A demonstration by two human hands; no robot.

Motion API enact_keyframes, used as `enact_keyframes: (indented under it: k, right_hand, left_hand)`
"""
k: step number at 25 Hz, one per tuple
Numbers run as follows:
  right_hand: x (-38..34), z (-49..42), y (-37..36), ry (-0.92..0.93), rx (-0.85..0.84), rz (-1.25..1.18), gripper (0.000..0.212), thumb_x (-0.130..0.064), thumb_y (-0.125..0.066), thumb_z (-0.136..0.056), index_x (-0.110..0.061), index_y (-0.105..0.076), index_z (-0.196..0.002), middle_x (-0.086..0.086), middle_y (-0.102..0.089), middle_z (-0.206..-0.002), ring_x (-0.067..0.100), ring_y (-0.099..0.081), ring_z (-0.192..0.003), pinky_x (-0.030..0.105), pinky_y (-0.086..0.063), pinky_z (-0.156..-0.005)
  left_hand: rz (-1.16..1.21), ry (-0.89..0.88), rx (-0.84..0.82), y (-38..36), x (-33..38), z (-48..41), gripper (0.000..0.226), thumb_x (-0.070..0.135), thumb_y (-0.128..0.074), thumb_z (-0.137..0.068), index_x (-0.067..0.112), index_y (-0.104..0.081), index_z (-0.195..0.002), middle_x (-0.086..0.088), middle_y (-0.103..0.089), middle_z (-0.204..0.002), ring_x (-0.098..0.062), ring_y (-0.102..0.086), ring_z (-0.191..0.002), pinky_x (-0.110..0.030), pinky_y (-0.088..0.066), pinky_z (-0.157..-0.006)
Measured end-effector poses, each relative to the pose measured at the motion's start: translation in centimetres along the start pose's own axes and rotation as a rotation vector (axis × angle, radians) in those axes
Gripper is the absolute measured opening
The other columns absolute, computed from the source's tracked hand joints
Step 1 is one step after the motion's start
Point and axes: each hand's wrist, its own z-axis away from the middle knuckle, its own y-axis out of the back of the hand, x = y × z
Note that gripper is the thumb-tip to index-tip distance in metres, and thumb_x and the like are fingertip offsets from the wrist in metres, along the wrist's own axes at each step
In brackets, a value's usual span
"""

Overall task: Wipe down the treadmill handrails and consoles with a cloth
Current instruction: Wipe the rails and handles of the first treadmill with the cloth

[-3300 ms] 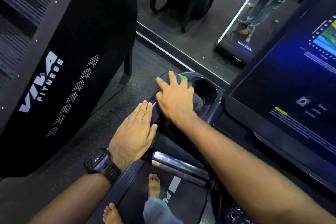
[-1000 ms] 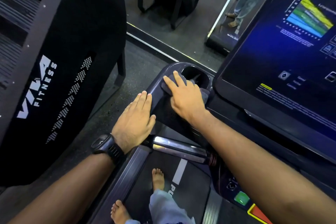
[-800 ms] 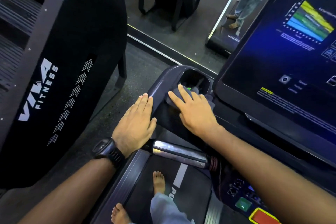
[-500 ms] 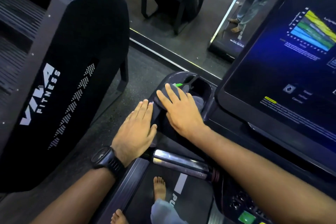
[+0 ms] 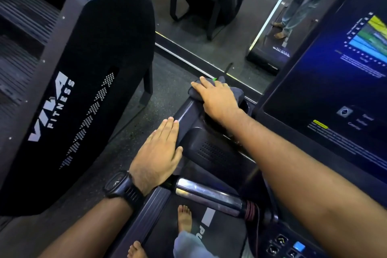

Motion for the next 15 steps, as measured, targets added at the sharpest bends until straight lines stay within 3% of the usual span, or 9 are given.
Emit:
enact_keyframes:
  k: [1,4,5,8,9,12,13,15]
  right_hand:
    - [-0.5,0.0,-0.3,-0.006,0.014,-0.031,0.071,-0.012,-0.054,-0.089,-0.027,-0.03,-0.155,0.006,-0.026,-0.164,0.039,-0.043,-0.135,0.048,-0.038,-0.106]
    - [-1.5,1.4,-1.5,0.245,-0.004,-0.124,0.07,-0.01,-0.056,-0.083,-0.024,-0.039,-0.149,0.003,-0.031,-0.162,0.034,-0.043,-0.136,0.049,-0.038,-0.107]
    - [-0.6,0.5,-1.7,0.232,0.002,-0.148,0.068,-0.011,-0.056,-0.083,-0.025,-0.04,-0.148,0.001,-0.03,-0.162,0.034,-0.041,-0.138,0.05,-0.037,-0.109]
    - [0.5,-0.5,-0.9,-0.159,-0.064,-0.299,0.065,-0.025,-0.055,-0.089,-0.036,-0.037,-0.15,-0.002,-0.02,-0.165,0.038,-0.027,-0.144,0.059,-0.032,-0.112]
    - [-0.3,0.3,-1.2,-0.206,-0.061,-0.343,0.066,-0.032,-0.055,-0.089,-0.04,-0.035,-0.151,-0.002,-0.016,-0.166,0.038,-0.022,-0.146,0.059,-0.032,-0.112]
    - [-1.6,2.4,-2.8,0.021,-0.039,-0.265,0.068,-0.046,-0.042,-0.087,-0.038,-0.03,-0.153,0.003,-0.013,-0.167,0.038,-0.021,-0.146,0.06,-0.034,-0.11]
    - [-0.3,1.3,-2.9,0.022,-0.042,-0.253,0.068,-0.049,-0.033,-0.087,-0.036,-0.028,-0.155,0.003,-0.014,-0.167,0.04,-0.022,-0.146,0.062,-0.034,-0.11]
    - [0.3,-0.1,-1.8,-0.179,-0.084,-0.32,0.064,-0.048,-0.031,-0.094,-0.037,-0.023,-0.156,0.0,-0.009,-0.168,0.041,-0.015,-0.148,0.063,-0.03,-0.113]
  left_hand:
    - [0.003,0.007,-0.003,0.0,0.1,0.0,0.071,0.037,-0.041,-0.1,0.008,-0.01,-0.157,-0.007,-0.01,-0.165,-0.016,-0.007,-0.152,-0.035,-0.015,-0.124]
    - [-0.008,0.005,-0.005,0.0,0.1,-0.4,0.072,0.037,-0.043,-0.099,0.007,-0.012,-0.157,-0.009,-0.012,-0.165,-0.018,-0.009,-0.152,-0.037,-0.017,-0.123]
    - [-0.01,0.001,-0.003,-0.1,0.0,-0.6,0.072,0.037,-0.043,-0.099,0.007,-0.012,-0.157,-0.009,-0.012,-0.165,-0.018,-0.009,-0.152,-0.038,-0.017,-0.123]
    - [0.005,0.012,-0.006,-0.2,0.3,-0.7,0.071,0.037,-0.042,-0.1,0.007,-0.011,-0.157,-0.008,-0.011,-0.165,-0.017,-0.007,-0.152,-0.037,-0.016,-0.124]
    - [0.0,0.015,-0.009,-0.2,0.3,-0.6,0.071,0.036,-0.042,-0.1,0.007,-0.011,-0.157,-0.008,-0.011,-0.165,-0.017,-0.007,-0.153,-0.038,-0.017,-0.124]
    - [-0.017,0.01,-0.004,-0.2,0.2,-0.8,0.071,0.036,-0.042,-0.1,0.006,-0.013,-0.157,-0.01,-0.013,-0.165,-0.019,-0.009,-0.152,-0.039,-0.018,-0.123]
    - [-0.015,0.011,-0.005,-0.3,0.1,-0.8,0.071,0.037,-0.042,-0.1,0.007,-0.013,-0.157,-0.009,-0.012,-0.165,-0.019,-0.009,-0.152,-0.039,-0.018,-0.123]
    - [-0.009,0.018,0.001,-0.3,0.2,-0.8,0.07,0.037,-0.04,-0.101,0.008,-0.011,-0.157,-0.007,-0.01,-0.165,-0.017,-0.006,-0.153,-0.037,-0.016,-0.124]
